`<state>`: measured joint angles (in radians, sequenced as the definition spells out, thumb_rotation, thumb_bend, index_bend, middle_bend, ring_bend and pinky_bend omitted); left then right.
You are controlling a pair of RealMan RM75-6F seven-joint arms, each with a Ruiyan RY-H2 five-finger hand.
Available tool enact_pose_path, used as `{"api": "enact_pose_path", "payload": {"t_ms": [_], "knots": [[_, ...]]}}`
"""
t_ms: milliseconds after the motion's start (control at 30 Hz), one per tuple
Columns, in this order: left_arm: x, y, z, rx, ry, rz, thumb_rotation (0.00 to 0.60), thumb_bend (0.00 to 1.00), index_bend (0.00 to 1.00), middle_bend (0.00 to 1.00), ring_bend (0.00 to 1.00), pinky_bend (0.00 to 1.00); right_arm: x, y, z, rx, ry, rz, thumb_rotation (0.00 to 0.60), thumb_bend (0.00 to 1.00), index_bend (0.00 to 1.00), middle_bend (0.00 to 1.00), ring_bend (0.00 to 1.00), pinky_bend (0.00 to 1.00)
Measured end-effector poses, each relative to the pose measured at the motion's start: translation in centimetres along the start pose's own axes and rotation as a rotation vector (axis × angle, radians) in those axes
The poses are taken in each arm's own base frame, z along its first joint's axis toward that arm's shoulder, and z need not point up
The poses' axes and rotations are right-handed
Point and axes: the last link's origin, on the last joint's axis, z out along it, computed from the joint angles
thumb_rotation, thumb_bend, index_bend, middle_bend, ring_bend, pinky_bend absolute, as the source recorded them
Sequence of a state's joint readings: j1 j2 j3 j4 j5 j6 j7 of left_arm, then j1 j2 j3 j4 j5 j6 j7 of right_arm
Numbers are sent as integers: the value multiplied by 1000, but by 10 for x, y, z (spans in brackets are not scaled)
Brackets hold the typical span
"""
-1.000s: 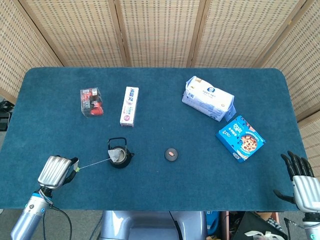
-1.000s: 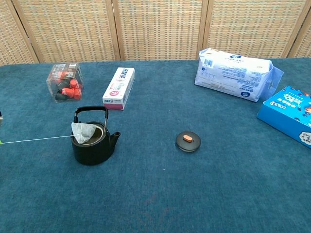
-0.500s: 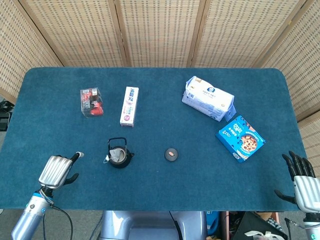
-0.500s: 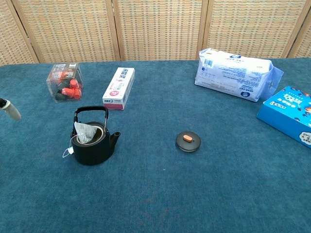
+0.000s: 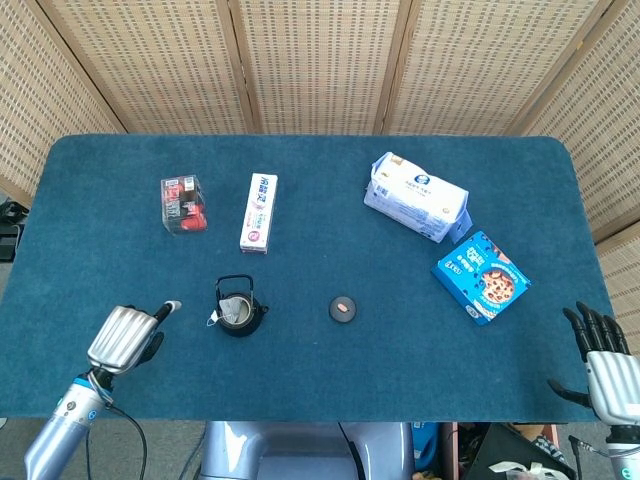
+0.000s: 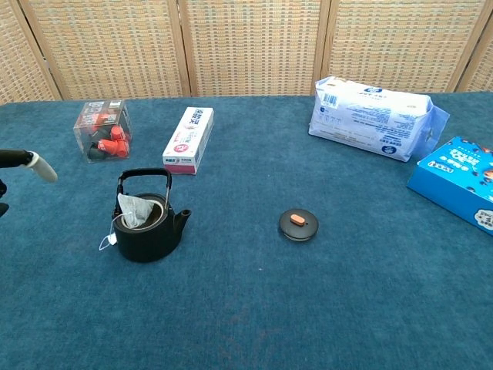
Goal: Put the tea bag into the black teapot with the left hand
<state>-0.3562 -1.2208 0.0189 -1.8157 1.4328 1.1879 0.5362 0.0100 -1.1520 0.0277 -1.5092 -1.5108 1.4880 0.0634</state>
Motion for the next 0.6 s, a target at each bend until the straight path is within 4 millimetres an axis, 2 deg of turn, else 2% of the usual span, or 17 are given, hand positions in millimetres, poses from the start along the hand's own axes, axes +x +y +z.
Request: {"api": "enact_pose_path", "payload": {"t_ms": [67,167,600], "knots": [[2,4,2,-27,-30,19,600,928,144,799,714,655,0,0,0,0,1,0,600,63,0,0,0,0],[7,10,5,-66,-74,47,600,1000,124,799,716,655,0,0,0,-1,1,0,600,64,0,0,0,0],[15,29,23,-141,-174,90,600,1000,104,800,718,655,0,1,-2,-7,-1,3,600,63,0,0,0,0]]}}
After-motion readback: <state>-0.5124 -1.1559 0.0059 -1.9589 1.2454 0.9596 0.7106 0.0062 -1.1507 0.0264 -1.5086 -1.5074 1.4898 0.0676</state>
